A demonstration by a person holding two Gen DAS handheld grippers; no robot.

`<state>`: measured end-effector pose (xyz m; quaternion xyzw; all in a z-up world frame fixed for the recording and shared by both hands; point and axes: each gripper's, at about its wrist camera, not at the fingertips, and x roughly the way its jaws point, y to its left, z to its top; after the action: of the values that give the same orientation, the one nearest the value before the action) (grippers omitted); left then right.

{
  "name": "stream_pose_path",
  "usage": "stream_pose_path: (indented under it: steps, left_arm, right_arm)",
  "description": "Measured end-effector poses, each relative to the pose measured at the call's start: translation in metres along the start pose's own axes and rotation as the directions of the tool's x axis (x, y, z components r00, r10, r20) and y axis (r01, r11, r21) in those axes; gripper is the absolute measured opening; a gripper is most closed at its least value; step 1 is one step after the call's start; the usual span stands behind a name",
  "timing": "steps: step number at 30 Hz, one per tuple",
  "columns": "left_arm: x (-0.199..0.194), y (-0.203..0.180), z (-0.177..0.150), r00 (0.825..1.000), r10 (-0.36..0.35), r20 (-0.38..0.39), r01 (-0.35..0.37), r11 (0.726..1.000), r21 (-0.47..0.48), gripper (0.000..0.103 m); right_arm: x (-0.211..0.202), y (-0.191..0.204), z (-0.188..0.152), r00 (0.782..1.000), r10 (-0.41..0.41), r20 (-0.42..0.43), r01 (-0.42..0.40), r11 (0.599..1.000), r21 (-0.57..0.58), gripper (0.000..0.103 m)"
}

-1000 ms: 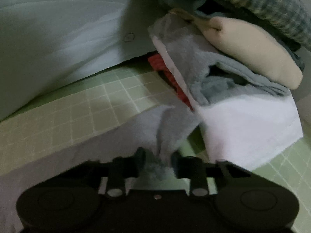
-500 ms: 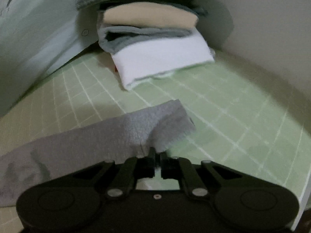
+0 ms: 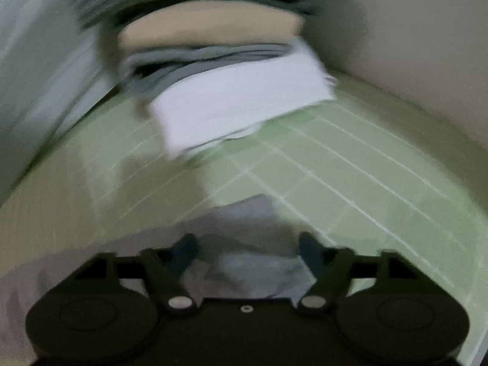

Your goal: Fold clothes

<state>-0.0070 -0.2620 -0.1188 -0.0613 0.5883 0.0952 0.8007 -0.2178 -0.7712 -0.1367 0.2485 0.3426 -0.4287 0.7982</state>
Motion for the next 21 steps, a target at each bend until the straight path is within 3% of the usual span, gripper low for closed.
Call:
stream_pose_path:
  steps: [1,2,3,4,6,9,11,14,16,18,19,21]
  left_arm:
    - [0.000,0.000,0.000,1.000,0.000,0.001,0.000,1.000,0.000,0.103]
    - [0.000,0.000,0.000,1.000,0.000,0.002,0.000,1.000,0.000,0.103]
    - [0.000,0.000,0.000,1.000,0.000,0.002,0.000,1.000,0.000,0.103]
    - [0.000,0.000,0.000,1.000,0.000,0.003,0.000,1.000,0.000,0.103]
    - [0.000,0.000,-0.001,1.000,-0.001,0.004,0.001,1.000,0.004,0.103]
    - [-0.001,0.001,-0.002,1.000,-0.002,0.011,0.002,1.000,0.006,0.103]
    - [-0.001,0.002,-0.002,1.000,-0.002,0.012,0.002,1.000,0.006,0.103]
    - [0.000,0.004,0.000,1.000,-0.003,0.011,0.003,1.000,0.007,0.103]
    - [0.000,0.005,0.000,1.000,-0.003,0.012,0.003,1.000,0.008,0.103]
    - [0.000,0.005,0.000,1.000,-0.003,0.013,0.003,1.000,0.008,0.103]
    - [0.000,0.004,0.000,1.000,-0.003,0.014,0.002,1.000,0.008,0.103]
    - [0.000,0.002,0.001,1.000,0.000,0.010,0.000,1.000,0.004,0.103]
  right_arm:
    - [0.000,0.008,-0.001,1.000,-0.005,-0.002,0.005,0.997,-0.077,0.044]
    - [-0.001,0.012,-0.001,0.999,0.036,-0.005,-0.037,0.990,-0.135,0.012]
    - [-0.002,0.012,0.000,0.996,0.085,-0.031,-0.089,0.987,-0.136,0.011]
    - [-0.003,0.010,0.003,0.996,0.078,-0.040,-0.083,0.988,-0.131,0.010]
    - [-0.004,0.004,0.005,1.000,0.012,-0.025,-0.016,0.987,-0.162,0.010]
    - [-0.008,-0.019,0.003,0.990,-0.138,0.011,0.139,0.984,-0.107,0.010]
    - [-0.012,-0.034,0.002,0.981,-0.195,0.015,0.196,0.979,-0.062,0.010]
    - [-0.014,-0.029,-0.001,0.969,-0.247,0.009,0.246,0.964,-0.103,0.012]
    - [-0.017,-0.018,0.001,0.959,-0.282,0.026,0.283,0.953,-0.108,0.026]
    - [-0.020,-0.006,0.004,0.947,-0.317,0.045,0.320,0.941,-0.112,0.062]
    - [-0.022,0.000,0.005,0.941,-0.334,0.054,0.338,0.934,-0.113,0.071]
    - [-0.030,0.022,0.007,0.952,-0.282,0.121,0.296,0.948,-0.120,0.090]
